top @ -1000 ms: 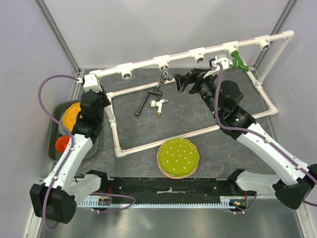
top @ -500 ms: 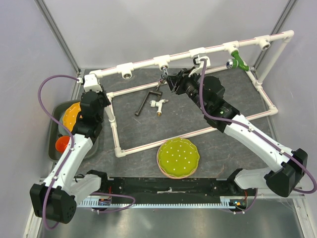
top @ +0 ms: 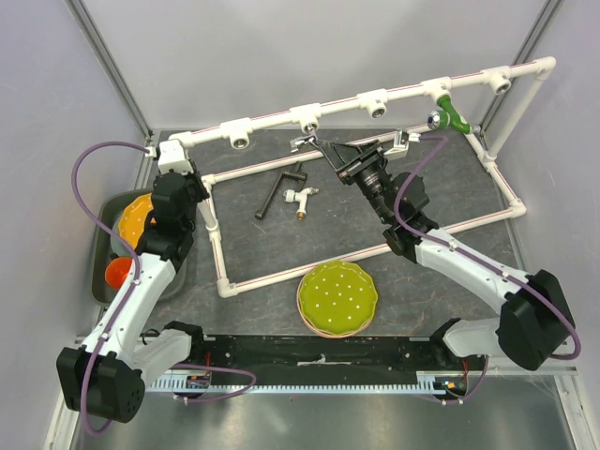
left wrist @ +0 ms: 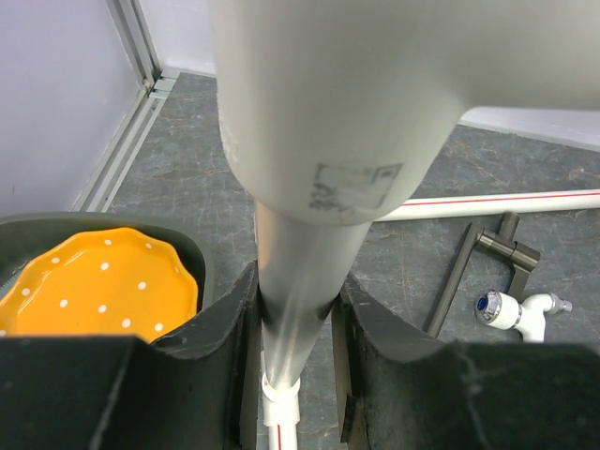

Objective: Install the water faucets

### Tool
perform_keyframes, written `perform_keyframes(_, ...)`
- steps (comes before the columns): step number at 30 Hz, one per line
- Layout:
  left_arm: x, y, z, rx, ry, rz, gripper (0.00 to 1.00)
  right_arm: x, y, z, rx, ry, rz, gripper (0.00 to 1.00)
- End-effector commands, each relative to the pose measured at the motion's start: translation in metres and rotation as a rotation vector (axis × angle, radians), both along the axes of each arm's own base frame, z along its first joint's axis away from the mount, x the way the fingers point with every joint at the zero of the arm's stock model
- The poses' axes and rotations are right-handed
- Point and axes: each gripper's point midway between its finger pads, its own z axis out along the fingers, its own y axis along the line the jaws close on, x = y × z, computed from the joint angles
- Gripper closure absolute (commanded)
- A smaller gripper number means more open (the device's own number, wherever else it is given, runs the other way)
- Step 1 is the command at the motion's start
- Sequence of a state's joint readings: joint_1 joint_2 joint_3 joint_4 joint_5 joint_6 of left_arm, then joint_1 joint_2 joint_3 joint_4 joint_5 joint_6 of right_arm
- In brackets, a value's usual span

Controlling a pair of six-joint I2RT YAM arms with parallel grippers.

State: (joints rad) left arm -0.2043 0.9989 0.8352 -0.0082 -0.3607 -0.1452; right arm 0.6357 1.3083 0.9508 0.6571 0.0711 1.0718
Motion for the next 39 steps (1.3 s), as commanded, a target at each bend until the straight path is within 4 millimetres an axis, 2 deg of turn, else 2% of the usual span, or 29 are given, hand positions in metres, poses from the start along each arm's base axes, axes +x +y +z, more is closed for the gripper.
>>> perform_keyframes(1,0.001,-0.019,0.022,-0.142,-0.068,-0.051,0.98,-0.002,-0.011,0.018,0.465,0.088,0.118,1.00)
perform_keyframes(2,0.001,-0.019,0.021,-0.142,-0.066,-0.051,0.98,-0.006,-0.016,0.028,0.569,0.089,0.154,1.00)
perform_keyframes(4,0.001,-0.019,0.022,-0.143,-0.069,-0.050,0.98,-0.002,-0.021,0.024,0.652,0.109,0.155,1.00)
perform_keyframes(5,0.001,-0.019,0.023,-0.141,-0.071,-0.050,0.98,-0.005,-0.025,0.032,0.707,0.091,0.176,1.00)
perform_keyframes(7,0.001,-0.018,0.022,-0.138,-0.069,-0.048,0.98,-0.006,-0.029,0.037,0.737,0.076,0.182,0.92)
perform_keyframes(8,0.001,-0.018,0.022,-0.139,-0.069,-0.047,0.98,-0.007,-0.032,0.041,0.750,0.062,0.180,0.78)
perform_keyframes(10,0.001,-0.018,0.022,-0.139,-0.069,-0.047,0.98,-0.009,-0.033,0.043,0.754,0.053,0.180,0.62)
perform_keyframes(11,0.001,-0.018,0.022,-0.139,-0.069,-0.047,0.98,-0.009,-0.033,0.043,0.752,0.051,0.177,0.44)
perform_keyframes(13,0.001,-0.018,0.023,-0.140,-0.072,-0.047,0.98,-0.011,-0.036,0.038,0.723,0.039,0.150,0.29)
perform_keyframes(14,0.001,-0.018,0.022,-0.138,-0.069,-0.047,0.98,-0.011,-0.036,0.035,0.706,0.045,0.139,0.17)
perform_keyframes(15,0.001,-0.018,0.022,-0.139,-0.069,-0.047,0.98,-0.014,-0.041,0.038,0.681,0.023,0.110,0.13)
perform_keyframes(17,0.001,-0.018,0.022,-0.137,-0.067,-0.049,0.98,-0.011,-0.040,0.025,0.591,0.046,0.057,0.03)
perform_keyframes(18,0.001,-0.018,0.022,-0.139,-0.069,-0.049,0.98,-0.018,-0.046,0.034,0.563,0.024,0.037,0.02)
perform_keyframes(19,0.001,-0.018,0.022,-0.139,-0.069,-0.049,0.98,-0.012,-0.044,0.022,0.436,0.029,-0.026,0.02)
perform_keyframes(21,0.001,-0.019,0.023,-0.141,-0.071,-0.050,0.98,-0.021,-0.053,0.040,0.333,-0.024,-0.081,0.02)
perform_keyframes(22,0.001,-0.018,0.023,-0.141,-0.071,-0.049,0.98,-0.015,-0.052,0.024,0.140,-0.031,-0.153,0.02)
perform_keyframes(24,0.001,-0.019,0.022,-0.141,-0.069,-0.050,0.98,-0.024,-0.058,0.048,-0.012,-0.119,-0.202,0.02)
perform_keyframes(25,0.001,-0.019,0.022,-0.141,-0.069,-0.050,0.98,-0.022,-0.055,0.033,-0.208,-0.138,-0.228,0.02)
perform_keyframes(26,0.001,-0.019,0.022,-0.141,-0.069,-0.050,0.98,-0.026,-0.051,0.035,-0.300,-0.172,-0.229,0.02)
perform_keyframes(27,0.001,-0.019,0.023,-0.142,-0.072,-0.052,0.98,-0.030,-0.050,0.053,-0.363,-0.223,-0.242,0.02)
perform_keyframes(28,0.001,-0.019,0.022,-0.141,-0.069,-0.050,0.98,-0.029,-0.048,0.039,-0.487,-0.197,-0.251,0.02)
perform_keyframes(29,0.001,-0.019,0.023,-0.141,-0.071,-0.050,0.98,-0.027,-0.046,0.033,-0.650,-0.257,-0.278,0.02)
perform_keyframes(30,0.002,-0.018,0.021,-0.140,-0.066,-0.048,0.98,-0.038,-0.036,0.047,-0.698,-0.303,-0.273,0.02)
perform_keyframes(32,0.001,-0.019,0.020,-0.140,-0.065,-0.050,0.98,-0.035,-0.034,0.030,-0.950,-0.354,-0.302,0.02)
perform_keyframes(33,0.001,-0.019,0.021,-0.140,-0.066,-0.050,0.98,-0.042,-0.027,0.039,-1.008,-0.404,-0.298,0.02)
perform_keyframes(35,0.001,-0.019,0.022,-0.139,-0.068,-0.049,0.98,-0.042,-0.021,0.028,-1.145,-0.448,-0.275,0.02)
perform_keyframes(39,0.001,-0.018,0.022,-0.141,-0.069,-0.049,0.98,-0.041,-0.023,0.032,-1.440,-0.631,-0.293,0.02)
